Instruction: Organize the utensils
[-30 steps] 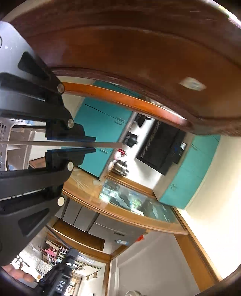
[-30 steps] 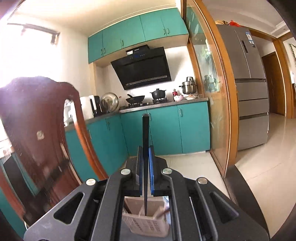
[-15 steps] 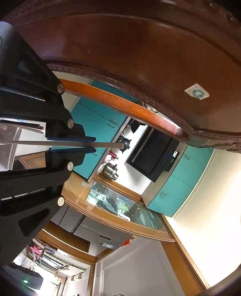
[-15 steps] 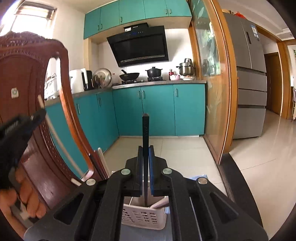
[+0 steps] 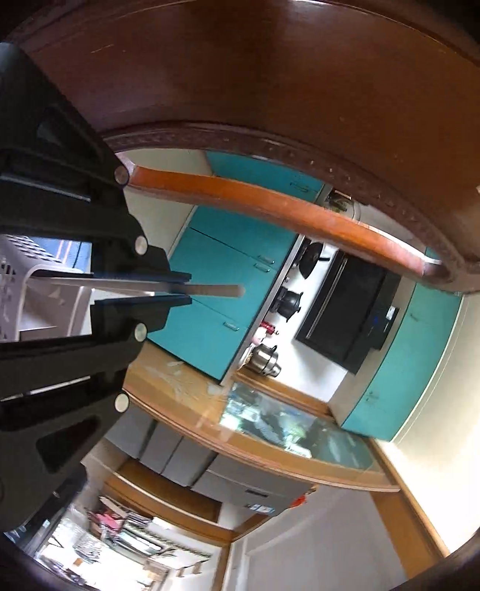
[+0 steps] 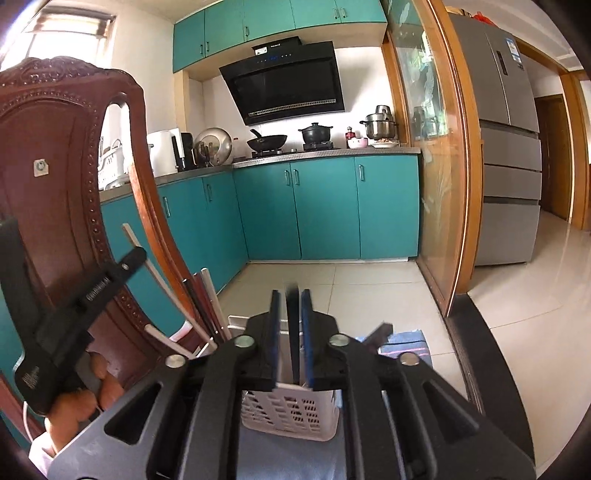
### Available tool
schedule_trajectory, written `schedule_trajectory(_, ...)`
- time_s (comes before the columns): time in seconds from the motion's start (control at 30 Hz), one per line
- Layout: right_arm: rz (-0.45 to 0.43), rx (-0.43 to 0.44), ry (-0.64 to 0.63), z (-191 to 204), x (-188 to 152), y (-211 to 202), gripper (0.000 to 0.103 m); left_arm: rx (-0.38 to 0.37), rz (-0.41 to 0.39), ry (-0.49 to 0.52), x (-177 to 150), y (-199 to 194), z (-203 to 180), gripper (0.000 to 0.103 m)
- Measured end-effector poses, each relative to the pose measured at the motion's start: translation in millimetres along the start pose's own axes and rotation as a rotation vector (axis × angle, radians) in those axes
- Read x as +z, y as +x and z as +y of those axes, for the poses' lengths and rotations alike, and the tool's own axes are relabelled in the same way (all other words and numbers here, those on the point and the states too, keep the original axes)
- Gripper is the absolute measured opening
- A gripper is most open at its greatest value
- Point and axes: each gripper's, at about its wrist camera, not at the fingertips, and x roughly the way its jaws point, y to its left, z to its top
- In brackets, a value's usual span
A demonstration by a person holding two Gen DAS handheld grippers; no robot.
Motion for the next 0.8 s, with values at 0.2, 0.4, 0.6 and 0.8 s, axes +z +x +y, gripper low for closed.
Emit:
schedule_trajectory(0.2,-0.069,0.010,0.059,-12,-7,-47,0.050,-0.033,0.031,0.079,-11,-23,-12,0.025)
schedule_trajectory(0.4,-0.047,-0.080,0.050,-21,-49,-86,0.074,-0.042,0.122,0.185,-44,-58,-15,0.067)
schedule_trajectory(0.6,0.107,-0.173,0.021,-30,-99,-83,0.079,0.028,0.157,0.290,-74,-96,-17,0.089)
schedule_trajectory(0.8,0.125,-0.214,-0.025,-15,-117,-90,0.090,0.053,0.107,0.372,-82,-138,-22,0.099)
